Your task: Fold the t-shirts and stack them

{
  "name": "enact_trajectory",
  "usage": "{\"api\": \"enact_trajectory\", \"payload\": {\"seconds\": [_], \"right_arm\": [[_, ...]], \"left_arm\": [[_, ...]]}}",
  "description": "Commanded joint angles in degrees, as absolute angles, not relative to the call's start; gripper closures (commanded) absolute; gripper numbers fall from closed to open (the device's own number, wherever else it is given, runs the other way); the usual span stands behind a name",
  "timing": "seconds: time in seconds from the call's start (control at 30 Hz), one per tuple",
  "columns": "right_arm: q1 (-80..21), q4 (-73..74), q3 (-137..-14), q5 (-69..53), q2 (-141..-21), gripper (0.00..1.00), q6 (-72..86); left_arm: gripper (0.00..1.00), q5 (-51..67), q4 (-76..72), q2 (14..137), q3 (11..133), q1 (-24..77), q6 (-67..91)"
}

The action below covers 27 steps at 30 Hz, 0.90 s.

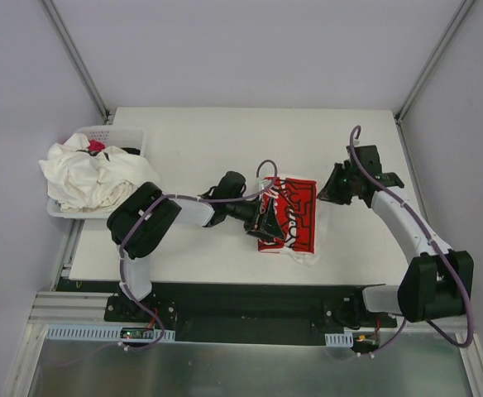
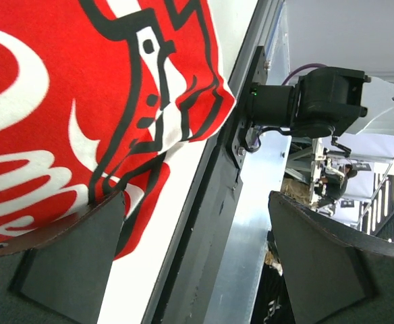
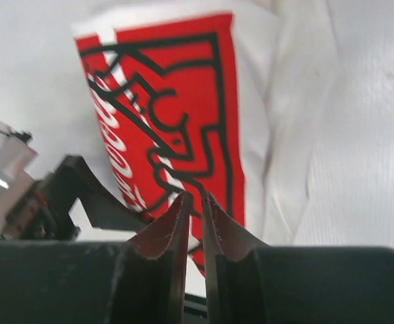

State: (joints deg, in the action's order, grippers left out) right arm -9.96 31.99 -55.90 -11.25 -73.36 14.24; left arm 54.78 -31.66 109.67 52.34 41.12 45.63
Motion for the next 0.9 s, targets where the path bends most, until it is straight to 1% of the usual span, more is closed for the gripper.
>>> {"api": "enact_trajectory", "payload": {"seconds": [0.0,0.13,0.2,0.27,0.37,0.57,0.63,0.87], "right_arm": [[-9.75,22.35,-60.64,-16.16,-83.19,0.85,17.66],[-10.10,13.64,-62.67,-23.18,-93.58,0.86,23.28],[-10.46,9.43,-63.28,-24.60,-99.03,0.86,26.52],[-10.98,7.48,-64.42,-26.71,-104.29,0.87,27.86],[-10.46,7.38,-65.66,-26.99,-108.18,0.88,28.04],[-5.64,9.40,-61.53,-23.56,-107.59,0.88,24.96],[-4.23,8.88,-60.56,-24.34,-106.88,0.88,24.87],[-2.20,12.91,-61.43,-21.01,-100.91,0.87,22.86]], "left_arm": [[0.14,53.88,-28.75,103.89,52.73,40.17,42.28],[0.13,52.21,-24.44,100.73,54.31,39.90,39.82],[0.13,51.51,-23.12,99.85,55.11,39.73,39.29],[0.13,51.33,-21.45,98.53,55.98,39.64,38.50],[0.13,50.71,-18.64,97.30,57.04,39.29,37.27],[0.13,49.14,-15.04,93.78,55.73,38.32,35.60],[0.13,48.69,-14.42,92.64,55.28,37.88,35.07],[0.13,47.90,-13.80,90.70,53.27,37.62,34.54]]}}
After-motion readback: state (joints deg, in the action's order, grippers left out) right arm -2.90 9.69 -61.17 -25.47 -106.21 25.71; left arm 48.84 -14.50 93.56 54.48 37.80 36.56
